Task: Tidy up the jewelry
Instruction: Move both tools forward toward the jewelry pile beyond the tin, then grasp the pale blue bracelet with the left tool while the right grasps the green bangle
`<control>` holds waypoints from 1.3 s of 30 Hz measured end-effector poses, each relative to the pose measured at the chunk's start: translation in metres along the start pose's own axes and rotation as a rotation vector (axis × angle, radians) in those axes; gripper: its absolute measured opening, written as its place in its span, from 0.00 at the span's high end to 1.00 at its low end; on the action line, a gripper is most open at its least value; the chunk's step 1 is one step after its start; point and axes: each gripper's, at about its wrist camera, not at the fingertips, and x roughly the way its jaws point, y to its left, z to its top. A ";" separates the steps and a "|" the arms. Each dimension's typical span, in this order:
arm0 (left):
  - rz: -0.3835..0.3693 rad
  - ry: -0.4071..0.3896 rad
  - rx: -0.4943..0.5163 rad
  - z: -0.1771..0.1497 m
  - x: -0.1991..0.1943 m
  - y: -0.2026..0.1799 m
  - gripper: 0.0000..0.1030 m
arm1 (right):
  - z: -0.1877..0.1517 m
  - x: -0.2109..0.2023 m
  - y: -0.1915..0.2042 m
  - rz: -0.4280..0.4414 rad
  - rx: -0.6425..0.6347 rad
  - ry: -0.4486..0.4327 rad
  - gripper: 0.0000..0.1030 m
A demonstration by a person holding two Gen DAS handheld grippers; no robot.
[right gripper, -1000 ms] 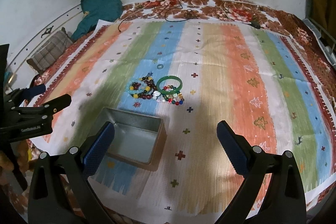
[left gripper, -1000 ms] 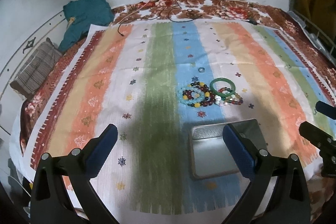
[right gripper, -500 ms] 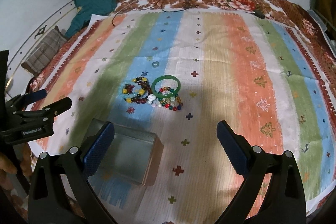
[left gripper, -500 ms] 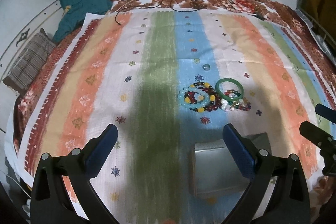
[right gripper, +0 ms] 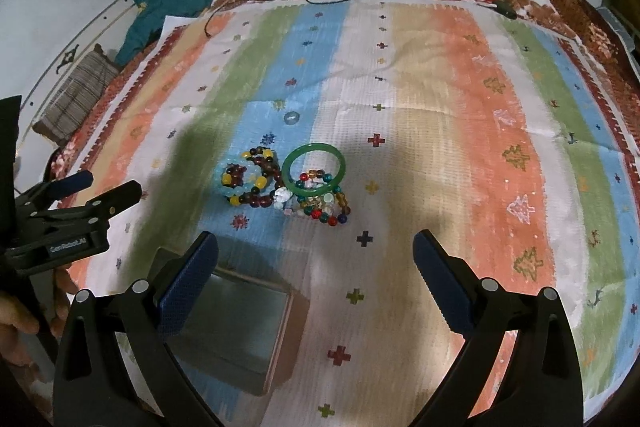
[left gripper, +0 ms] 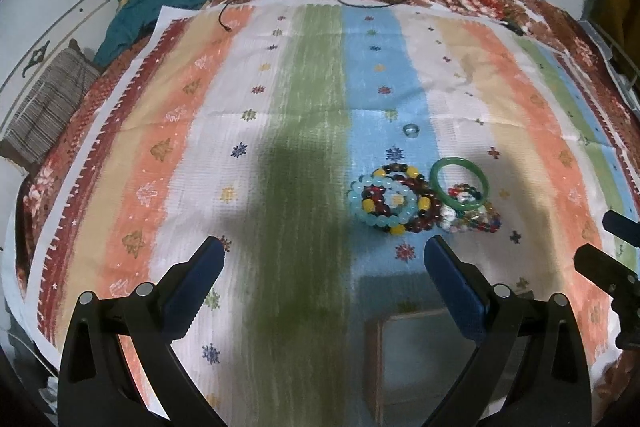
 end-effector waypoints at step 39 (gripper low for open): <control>0.002 0.173 -0.002 0.033 0.120 0.007 0.20 | 0.039 0.100 -0.026 -0.051 0.068 0.121 0.17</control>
